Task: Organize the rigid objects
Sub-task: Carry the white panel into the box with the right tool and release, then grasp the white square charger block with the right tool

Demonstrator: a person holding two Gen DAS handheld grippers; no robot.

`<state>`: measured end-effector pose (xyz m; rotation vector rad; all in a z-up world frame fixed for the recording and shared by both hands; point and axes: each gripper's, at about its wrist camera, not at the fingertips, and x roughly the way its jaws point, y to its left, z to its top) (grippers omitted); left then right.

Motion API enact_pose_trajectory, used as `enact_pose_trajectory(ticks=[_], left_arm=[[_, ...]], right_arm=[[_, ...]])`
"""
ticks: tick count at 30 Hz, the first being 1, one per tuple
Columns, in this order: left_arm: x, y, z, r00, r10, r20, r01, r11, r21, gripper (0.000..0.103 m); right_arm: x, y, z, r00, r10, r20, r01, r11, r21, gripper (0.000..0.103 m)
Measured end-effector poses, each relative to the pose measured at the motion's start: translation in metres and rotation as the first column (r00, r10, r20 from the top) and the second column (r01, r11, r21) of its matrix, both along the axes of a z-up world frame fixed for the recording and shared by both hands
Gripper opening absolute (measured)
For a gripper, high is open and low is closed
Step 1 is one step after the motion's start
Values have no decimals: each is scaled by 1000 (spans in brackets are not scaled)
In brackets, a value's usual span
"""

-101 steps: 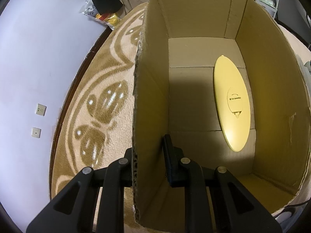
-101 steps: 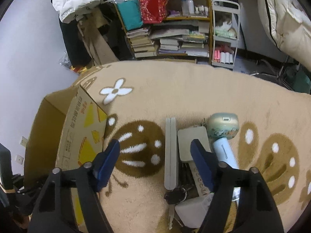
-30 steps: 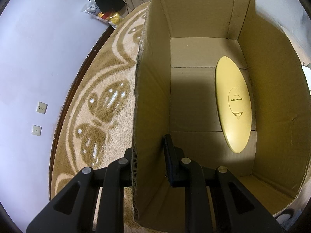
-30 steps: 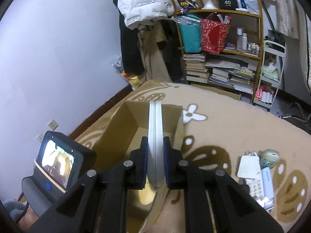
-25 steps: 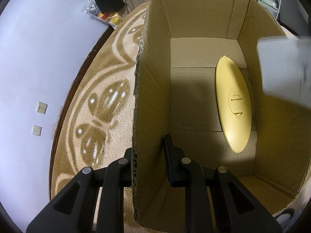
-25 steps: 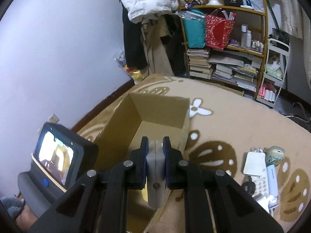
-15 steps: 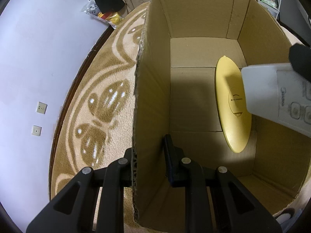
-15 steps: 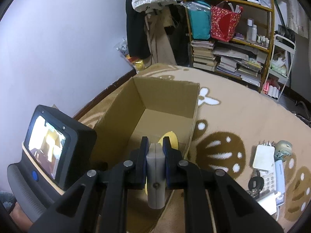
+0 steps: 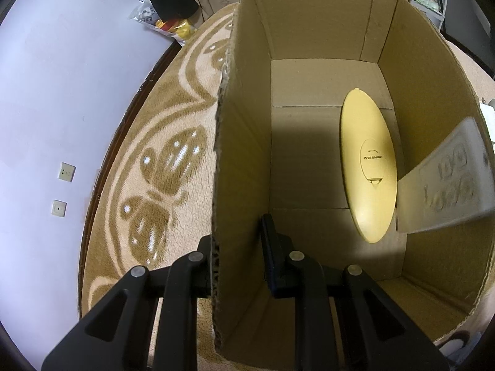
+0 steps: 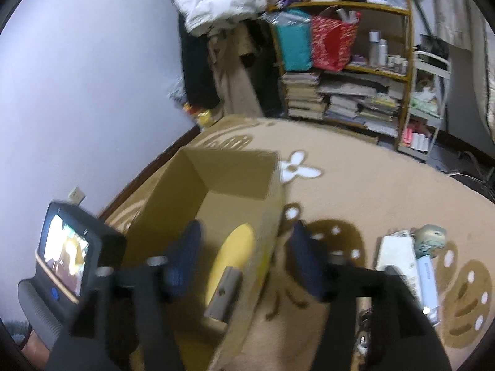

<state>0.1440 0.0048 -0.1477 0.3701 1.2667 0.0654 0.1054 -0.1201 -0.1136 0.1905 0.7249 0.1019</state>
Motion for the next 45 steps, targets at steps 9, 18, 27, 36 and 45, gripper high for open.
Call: enact_pose_trajectory(ticks=[9,18,27,36,45], left_arm=[[0,1,0,1000,-1,2,1,1000,-2,20],[2,3,1,1000,-1,1,1,1000,0,20],[1,2,1,1000,-2,0,2,1000,2,20],[0,-1,1,1000,-6,1,6,1000,8,20],[-1,-1,2,1000,-3,1,3,1000,5,21]], right_arm=[[8,-41,-7,989,-139,-43,136,988,-67,99],[17,-81,-29,971,-217,-104,208,974,-87,99],[25,-111,-60,938,-287,-193,272,957,-102,97],[34,-115,-87,915,-300,-269,269,952,-147,77],[38,-121,-107,888,-325,-325,296,945,-137,65]])
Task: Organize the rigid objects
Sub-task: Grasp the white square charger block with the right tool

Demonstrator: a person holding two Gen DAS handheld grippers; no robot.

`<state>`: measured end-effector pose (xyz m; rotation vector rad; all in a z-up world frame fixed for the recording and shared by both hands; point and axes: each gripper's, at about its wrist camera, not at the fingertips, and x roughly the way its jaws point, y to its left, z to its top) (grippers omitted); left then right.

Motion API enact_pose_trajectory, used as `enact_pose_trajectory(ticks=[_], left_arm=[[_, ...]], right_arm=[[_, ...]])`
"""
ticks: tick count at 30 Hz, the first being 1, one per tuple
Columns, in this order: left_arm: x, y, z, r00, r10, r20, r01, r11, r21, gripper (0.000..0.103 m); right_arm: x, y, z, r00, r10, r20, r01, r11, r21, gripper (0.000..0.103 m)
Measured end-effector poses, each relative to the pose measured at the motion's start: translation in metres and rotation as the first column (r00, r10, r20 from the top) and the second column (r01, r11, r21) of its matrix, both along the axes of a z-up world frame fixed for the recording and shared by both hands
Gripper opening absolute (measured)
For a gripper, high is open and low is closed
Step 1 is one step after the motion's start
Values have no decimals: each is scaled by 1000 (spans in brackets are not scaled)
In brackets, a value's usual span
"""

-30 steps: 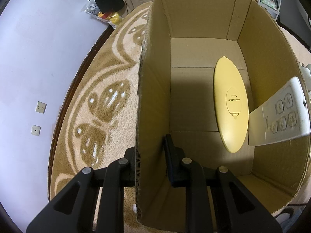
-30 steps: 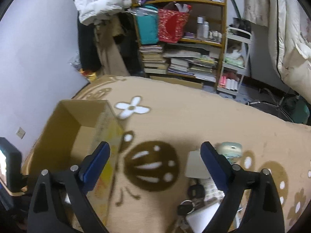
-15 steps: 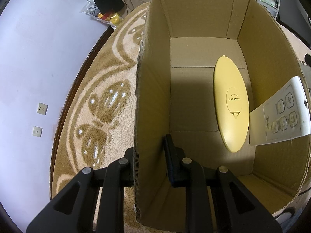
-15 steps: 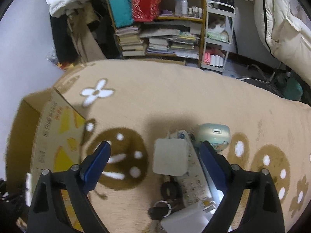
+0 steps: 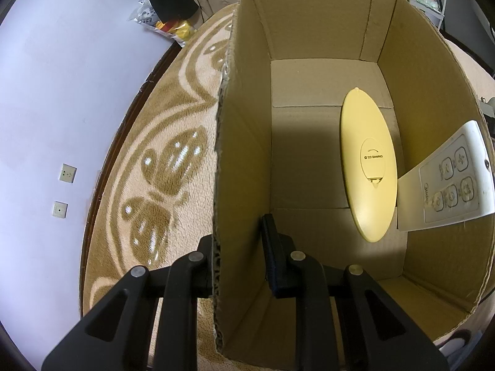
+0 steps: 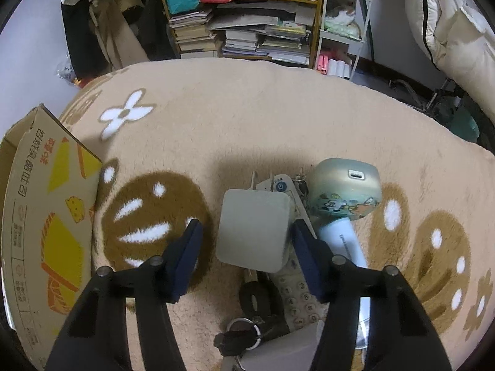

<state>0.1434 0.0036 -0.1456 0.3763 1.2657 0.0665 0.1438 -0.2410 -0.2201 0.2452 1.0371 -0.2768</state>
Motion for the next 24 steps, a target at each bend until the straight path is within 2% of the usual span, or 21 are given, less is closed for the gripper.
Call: enact_pose_trajectory(ticks=[5,8,9,18,24], left_arm=[[0,0,0,1000,-2,0,2,1000,2,21],[0,0,0,1000,-2,0,2,1000,2,21],[0,0,0,1000,-1,0,1,1000,3,21],[0,-3,1,1000,-3,0,3,1000,5,21],[0,-3,0,1000,0,2,0,1000,9,21]], right_arm=[[4,6,-5,1000,-1,-16,0,999,-51,65],[7,10,-6,999,-5,-45,0,995,-100,58],[7,11,-6,998,-9,-56,2,993,-121,53],[2,3,0,998,-40,-41,37,997,-67,51],[-3,14,23,999,-1,41,3,999,-52,49]])
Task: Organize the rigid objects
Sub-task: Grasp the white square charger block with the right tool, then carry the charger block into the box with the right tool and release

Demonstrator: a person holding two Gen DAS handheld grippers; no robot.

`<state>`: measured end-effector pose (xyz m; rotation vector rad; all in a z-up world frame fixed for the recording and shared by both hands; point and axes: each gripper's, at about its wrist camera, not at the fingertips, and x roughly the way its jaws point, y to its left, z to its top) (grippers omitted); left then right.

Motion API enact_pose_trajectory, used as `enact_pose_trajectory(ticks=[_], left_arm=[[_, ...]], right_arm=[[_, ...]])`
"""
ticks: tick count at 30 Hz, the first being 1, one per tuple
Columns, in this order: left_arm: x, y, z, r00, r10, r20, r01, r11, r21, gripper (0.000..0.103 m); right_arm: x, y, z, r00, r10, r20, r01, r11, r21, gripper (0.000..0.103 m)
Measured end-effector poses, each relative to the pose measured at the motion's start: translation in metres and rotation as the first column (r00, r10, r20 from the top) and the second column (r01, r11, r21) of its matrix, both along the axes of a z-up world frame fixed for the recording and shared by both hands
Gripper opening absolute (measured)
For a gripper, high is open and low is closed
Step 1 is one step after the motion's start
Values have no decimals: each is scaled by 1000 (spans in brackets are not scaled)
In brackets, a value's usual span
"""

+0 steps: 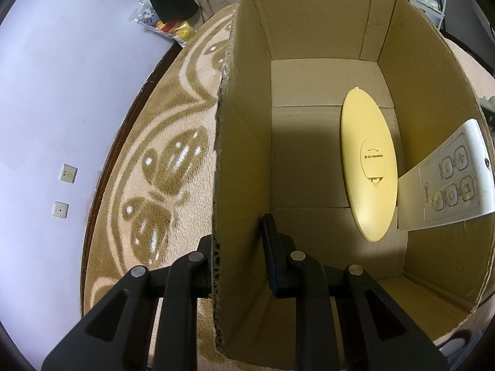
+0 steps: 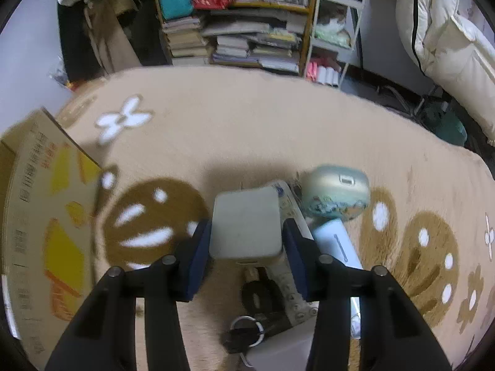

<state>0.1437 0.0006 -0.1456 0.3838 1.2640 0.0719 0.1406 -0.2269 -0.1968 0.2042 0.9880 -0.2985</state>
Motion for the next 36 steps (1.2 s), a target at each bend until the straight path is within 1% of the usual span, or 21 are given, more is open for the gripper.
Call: enact_pose_trajectory(ticks=[4,9,13,17,20,22,24,28,30,36], left_arm=[[0,0,1,1000,4,2,-4,1000,-7,21],[0,2,2,1000,5,1,-5,1000,-11,21],[1,2,3,1000,2,3,-2,1000,-6,21],[1,2,2,1000,5,2,-5,1000,-9,21],[1,2,3,1000,4,2,-3,1000,-6,21],[1,2,3,1000,3,3,-3,1000,-1,21],[1,2,3,1000,5,2,-5,1000,-3,21],[2,3,3,1000,8,2,-8,1000,-5,21],[1,2,3,1000,7,3,-7,1000,-2,21],[1,2,3,1000,9,3,-9,1000,-5,21]], right_arm=[[-5,18,23,996,51,74,-52,999,9,47],[-11,45,51,979,125,161,-130,991,24,47],[-16,67,69,956,182,232,-200,978,58,47],[-21,88,82,929,231,289,-258,964,60,47],[-25,106,89,904,272,331,-309,949,62,47],[-26,116,91,893,300,335,-331,943,39,47],[-24,123,89,886,327,328,-361,931,46,47],[-26,127,87,890,316,329,-343,939,26,47],[-28,124,90,888,299,351,-329,944,29,47],[-38,127,101,844,340,415,-388,921,36,47]])
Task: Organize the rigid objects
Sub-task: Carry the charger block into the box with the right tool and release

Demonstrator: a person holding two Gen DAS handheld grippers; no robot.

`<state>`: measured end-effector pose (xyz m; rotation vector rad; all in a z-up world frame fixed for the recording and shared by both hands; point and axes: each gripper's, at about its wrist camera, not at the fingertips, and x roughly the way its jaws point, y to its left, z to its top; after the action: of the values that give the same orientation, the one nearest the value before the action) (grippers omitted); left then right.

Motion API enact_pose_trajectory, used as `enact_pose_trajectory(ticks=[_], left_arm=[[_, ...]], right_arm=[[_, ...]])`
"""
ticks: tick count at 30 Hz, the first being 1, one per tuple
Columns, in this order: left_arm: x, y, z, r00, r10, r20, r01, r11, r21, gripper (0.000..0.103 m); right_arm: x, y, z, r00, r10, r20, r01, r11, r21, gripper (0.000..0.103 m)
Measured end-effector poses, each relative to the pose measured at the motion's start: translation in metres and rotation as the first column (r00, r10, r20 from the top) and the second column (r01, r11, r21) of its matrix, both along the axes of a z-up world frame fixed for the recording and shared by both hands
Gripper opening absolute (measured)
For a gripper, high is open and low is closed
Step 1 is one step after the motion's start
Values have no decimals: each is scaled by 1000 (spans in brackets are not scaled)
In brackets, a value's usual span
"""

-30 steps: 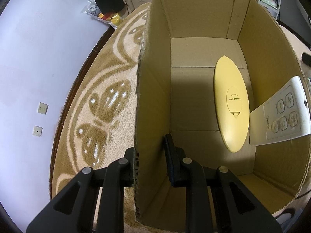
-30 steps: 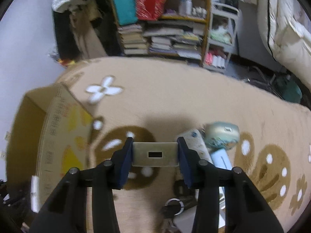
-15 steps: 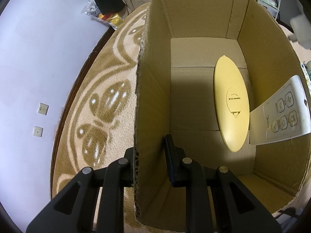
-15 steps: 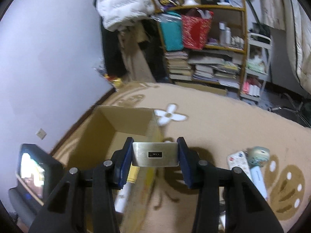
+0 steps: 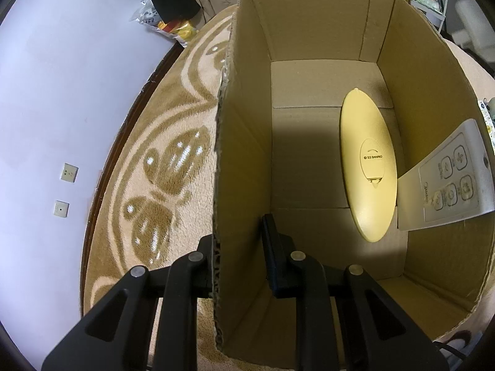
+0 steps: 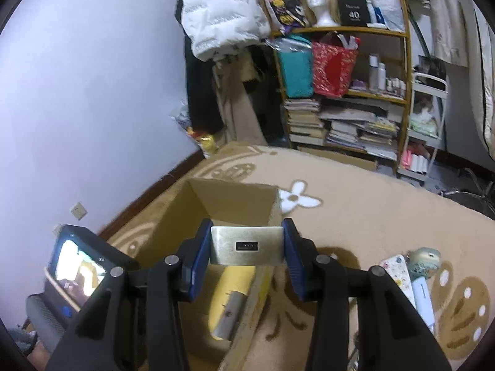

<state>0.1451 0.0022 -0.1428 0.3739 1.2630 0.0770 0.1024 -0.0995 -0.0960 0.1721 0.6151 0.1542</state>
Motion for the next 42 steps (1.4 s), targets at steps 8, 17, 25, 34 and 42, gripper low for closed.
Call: enact_pose_trajectory(ticks=[8,17,25,34,42], left_arm=[[2,4,0,1000,9,-2,-9,1000,-14,21],[2,8,-1,1000,8,-3,-8,1000,-18,21],[0,6,-1,1000,1,8,-1,1000,-8,21],[-2,2,2,1000,-1,6,1,1000,-6,21],[-2,1,1,1000,-2,6,2,1000,-2,21]], right_arm=[[9,10,-20,993,88,-75,-80,992,102,47],[11,7,-30,989,86,-122,-73,992,107,50],[-3,-13,-3,998,-3,-57,1,999,-34,93],[-6,-67,-19,975,-131,-179,126,991,-35,94],[-16,-106,-54,929,-197,-314,207,978,-2,93]])
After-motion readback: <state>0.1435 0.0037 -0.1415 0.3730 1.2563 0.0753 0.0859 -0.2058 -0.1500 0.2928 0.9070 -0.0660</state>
